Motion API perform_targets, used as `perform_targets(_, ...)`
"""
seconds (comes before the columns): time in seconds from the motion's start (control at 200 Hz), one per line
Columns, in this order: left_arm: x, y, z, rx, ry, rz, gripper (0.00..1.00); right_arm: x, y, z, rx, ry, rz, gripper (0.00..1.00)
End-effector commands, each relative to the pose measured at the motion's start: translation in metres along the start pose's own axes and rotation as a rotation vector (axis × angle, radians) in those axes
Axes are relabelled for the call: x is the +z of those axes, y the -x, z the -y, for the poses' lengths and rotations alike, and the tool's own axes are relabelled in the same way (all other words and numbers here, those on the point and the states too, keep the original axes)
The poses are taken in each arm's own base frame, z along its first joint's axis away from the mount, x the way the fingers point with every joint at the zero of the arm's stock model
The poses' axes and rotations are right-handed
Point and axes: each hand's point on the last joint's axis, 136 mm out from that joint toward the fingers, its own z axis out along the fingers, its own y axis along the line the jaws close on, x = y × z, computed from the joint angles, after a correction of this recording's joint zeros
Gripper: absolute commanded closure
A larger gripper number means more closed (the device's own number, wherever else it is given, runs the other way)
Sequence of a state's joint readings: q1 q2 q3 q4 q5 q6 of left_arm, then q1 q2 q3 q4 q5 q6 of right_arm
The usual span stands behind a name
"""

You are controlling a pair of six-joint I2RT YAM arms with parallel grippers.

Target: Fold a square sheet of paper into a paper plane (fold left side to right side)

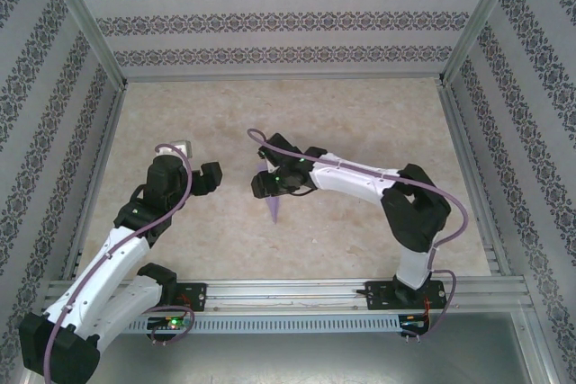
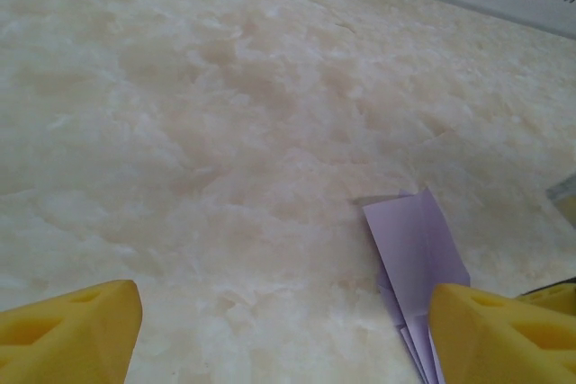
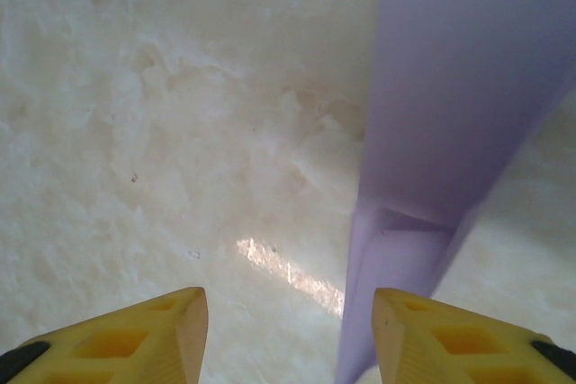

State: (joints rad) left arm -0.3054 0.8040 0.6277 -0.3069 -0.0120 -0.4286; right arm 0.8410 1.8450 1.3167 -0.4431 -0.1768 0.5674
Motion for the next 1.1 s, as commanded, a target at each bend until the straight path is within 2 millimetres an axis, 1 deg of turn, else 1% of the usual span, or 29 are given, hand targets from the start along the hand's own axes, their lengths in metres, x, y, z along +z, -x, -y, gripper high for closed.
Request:
perform_targets(0.0,0.001,-0.009,-0.013,0.017,0.045,-0.024,0.17,0.008,0.002,-0.002,-0.025,-0.014,-0.028,0.47)
perform_targets(0.095,0.003,-0.011,-0.013,0.022,0.047,-0.032,0.17,0.017,-0.001,0.007,-0.024,-0.056,-0.051,0.45)
perform_targets(0.205,0.005,-0.012,-0.013,0.024,0.047,-0.042,0.17,0.022,-0.006,0.019,-0.022,-0.114,-0.074,0.44)
perform_targets(0.435,0.007,-0.012,-0.012,0.022,0.046,-0.048,0.17,0.018,-0.014,0.043,-0.024,-0.23,-0.1,0.43)
perform_targets(0.725,0.009,-0.013,-0.012,0.02,0.043,-0.058,0.17,0.022,-0.023,0.051,-0.013,-0.253,-0.126,0.41)
perform_targets(0.904,0.01,-0.013,-0.01,0.018,0.038,-0.062,0.17,0.026,-0.026,0.06,-0.005,-0.285,-0.14,0.37)
perform_targets(1.094,0.011,-0.014,-0.011,0.018,0.04,-0.067,0.16,0.028,-0.028,0.063,-0.003,-0.294,-0.145,0.34)
